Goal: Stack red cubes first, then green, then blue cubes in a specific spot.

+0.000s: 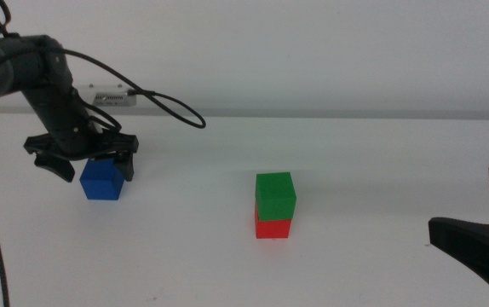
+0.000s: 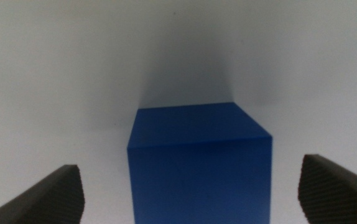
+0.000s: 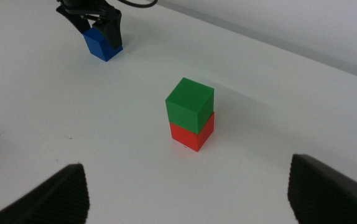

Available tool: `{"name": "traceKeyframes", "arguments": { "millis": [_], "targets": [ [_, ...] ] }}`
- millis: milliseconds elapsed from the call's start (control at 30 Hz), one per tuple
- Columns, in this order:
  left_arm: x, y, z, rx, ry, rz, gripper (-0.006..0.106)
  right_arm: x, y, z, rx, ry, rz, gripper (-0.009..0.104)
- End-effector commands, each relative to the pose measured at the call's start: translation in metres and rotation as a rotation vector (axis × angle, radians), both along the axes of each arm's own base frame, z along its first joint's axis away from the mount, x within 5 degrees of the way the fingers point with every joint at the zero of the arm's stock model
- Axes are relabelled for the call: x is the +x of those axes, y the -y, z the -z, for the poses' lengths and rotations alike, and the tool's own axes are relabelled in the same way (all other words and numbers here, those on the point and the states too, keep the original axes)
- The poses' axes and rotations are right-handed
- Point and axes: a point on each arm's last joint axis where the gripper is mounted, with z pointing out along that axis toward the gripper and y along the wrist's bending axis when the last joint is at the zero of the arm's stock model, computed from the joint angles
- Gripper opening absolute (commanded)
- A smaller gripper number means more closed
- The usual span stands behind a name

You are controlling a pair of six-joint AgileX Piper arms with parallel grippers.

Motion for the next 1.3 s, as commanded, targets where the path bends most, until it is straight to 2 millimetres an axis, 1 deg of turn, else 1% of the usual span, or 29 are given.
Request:
{"name": "traceKeyframes", "arguments": {
  "millis": [0,133,233,333,400,433,467,500,533,633,700,733,800,900,1000,1067,1167,1267],
  "targets": [
    [0.002,0.001,0.003,-0.006,0.006,-0.003,0.088,0.000,0.001,0.000,0.005,0.012,0.008,0.085],
    [0.003,0.002,0.009,-0.018,0.000,-0.006,0.077,0.000,0.001,0.000,0.005,0.012,0.008,0.085],
    [0.003,0.002,0.010,-0.018,0.000,0.009,0.064,0.000,0.001,0.000,0.005,0.012,0.008,0.085],
    [0.002,0.004,0.010,-0.040,-0.017,0.001,0.042,0.000,0.001,0.000,0.005,0.012,0.008,0.085],
    [-0.002,0.007,0.006,-0.068,-0.050,-0.002,0.025,0.000,0.001,0.000,0.005,0.012,0.008,0.085],
    [-0.005,0.008,0.002,-0.083,-0.063,-0.001,0.016,0.000,0.001,0.000,0.005,0.012,0.008,0.085],
    [-0.008,0.010,-0.006,-0.091,-0.071,0.004,0.008,0.000,0.001,0.000,0.005,0.012,0.008,0.085],
    [-0.012,0.016,-0.018,-0.084,-0.067,0.013,0.000,0.000,0.001,0.000,0.005,0.012,0.008,0.085],
    [-0.017,0.020,-0.029,-0.057,-0.061,0.016,-0.002,0.000,0.001,0.000,0.005,0.012,0.008,0.085],
    [-0.041,0.043,-0.078,0.067,-0.031,-0.059,-0.002,0.000,0.001,0.000,0.005,0.012,0.008,0.085],
    [-0.063,0.068,-0.106,0.100,-0.023,-0.176,-0.002,0.000,0.001,0.000,0.005,0.012,0.008,0.085],
    [-0.070,0.080,-0.115,0.095,0.008,-0.184,-0.002,0.000,0.001,0.000,0.005,0.012,0.008,0.085],
    [-0.086,0.110,-0.131,0.079,0.058,-0.138,-0.002,0.000,0.001,0.000,0.005,0.012,0.008,0.085],
    [-0.106,0.157,-0.144,0.035,0.093,-0.117,-0.002,0.000,0.001,0.000,0.005,0.012,0.008,0.085],
    [-0.116,0.196,-0.148,0.024,0.129,-0.087,-0.002,0.000,0.001,0.000,0.005,0.012,0.008,0.085],
    [-0.118,0.218,-0.150,0.012,0.153,-0.054,-0.002,0.000,0.001,0.000,0.005,0.012,0.008,0.085],
    [-0.119,0.246,-0.147,-0.012,0.153,-0.038,-0.002,0.000,0.001,0.000,0.005,0.012,0.008,0.085],
    [-0.116,0.265,-0.140,-0.046,0.130,-0.037,-0.002,0.000,0.001,0.000,0.005,0.012,0.008,0.085]
  ]
}}
